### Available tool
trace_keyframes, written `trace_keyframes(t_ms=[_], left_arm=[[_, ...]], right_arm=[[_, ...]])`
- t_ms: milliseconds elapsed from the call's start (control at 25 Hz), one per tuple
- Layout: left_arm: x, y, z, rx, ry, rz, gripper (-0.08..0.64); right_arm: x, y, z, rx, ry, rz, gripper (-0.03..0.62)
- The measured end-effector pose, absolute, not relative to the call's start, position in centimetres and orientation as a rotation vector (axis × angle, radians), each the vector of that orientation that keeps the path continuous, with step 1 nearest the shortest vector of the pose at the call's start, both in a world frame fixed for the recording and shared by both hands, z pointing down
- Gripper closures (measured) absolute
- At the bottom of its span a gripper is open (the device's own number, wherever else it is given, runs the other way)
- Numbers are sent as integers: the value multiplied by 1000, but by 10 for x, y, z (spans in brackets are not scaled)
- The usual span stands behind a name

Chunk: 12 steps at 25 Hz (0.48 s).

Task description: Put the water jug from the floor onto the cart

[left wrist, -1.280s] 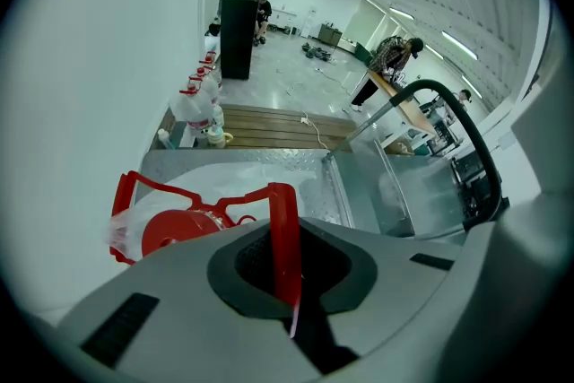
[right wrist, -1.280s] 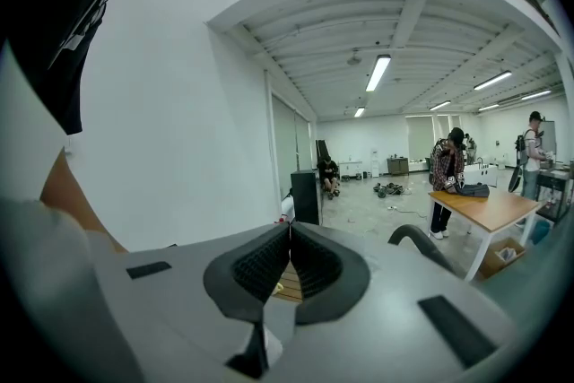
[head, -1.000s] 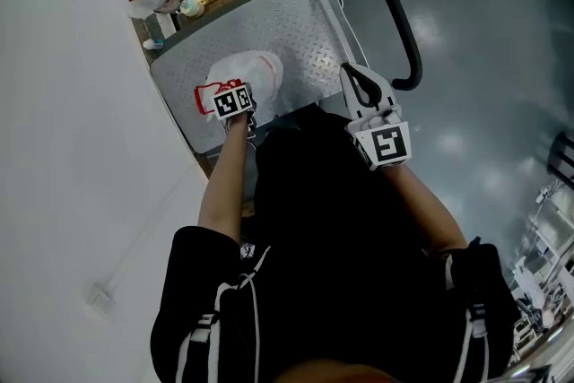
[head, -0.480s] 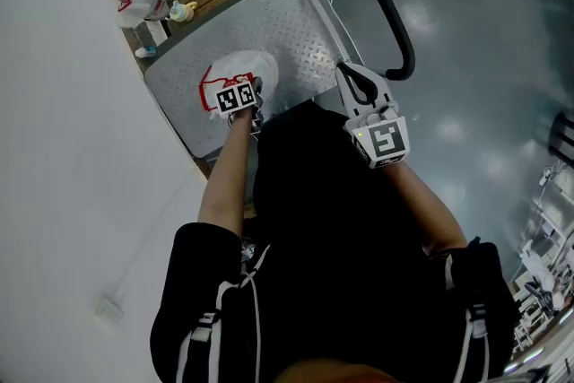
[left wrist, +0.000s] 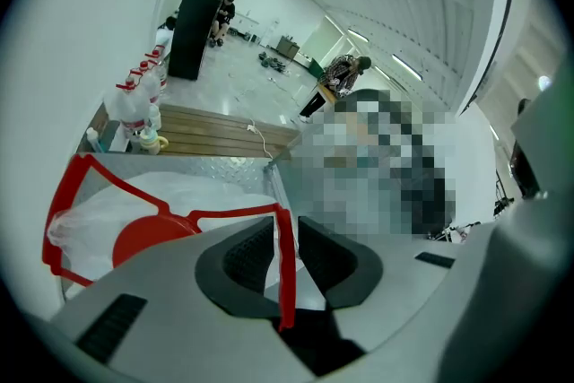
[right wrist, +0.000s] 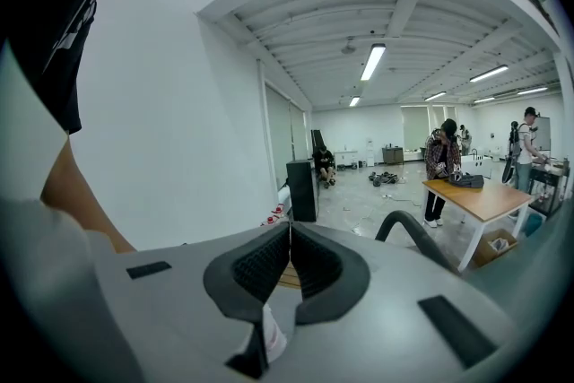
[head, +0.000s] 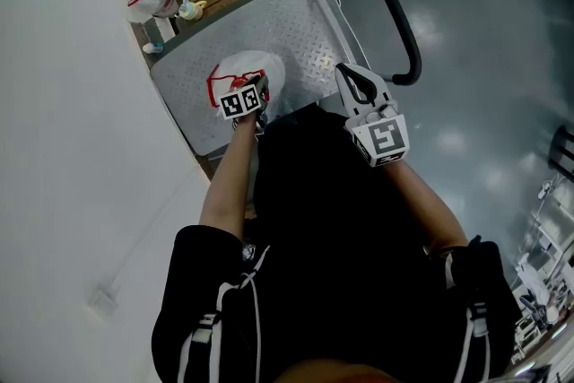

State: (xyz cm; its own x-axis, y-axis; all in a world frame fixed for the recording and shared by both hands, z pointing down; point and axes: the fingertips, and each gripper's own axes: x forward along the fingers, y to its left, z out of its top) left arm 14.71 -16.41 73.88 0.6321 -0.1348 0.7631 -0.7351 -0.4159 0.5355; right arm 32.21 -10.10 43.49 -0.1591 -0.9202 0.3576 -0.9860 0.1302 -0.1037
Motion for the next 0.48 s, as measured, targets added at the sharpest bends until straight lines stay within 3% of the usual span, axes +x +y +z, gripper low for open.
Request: trace_keyframes(t_ms=[200,480], left_arm=[[140,-171,703,1996,-746,712,485],[169,-164,579,2255,-787,493,485]], right_arm=[[305,-112,432,1869,-2253,434,574],[278,-130,410,1868,-2327,425,574]])
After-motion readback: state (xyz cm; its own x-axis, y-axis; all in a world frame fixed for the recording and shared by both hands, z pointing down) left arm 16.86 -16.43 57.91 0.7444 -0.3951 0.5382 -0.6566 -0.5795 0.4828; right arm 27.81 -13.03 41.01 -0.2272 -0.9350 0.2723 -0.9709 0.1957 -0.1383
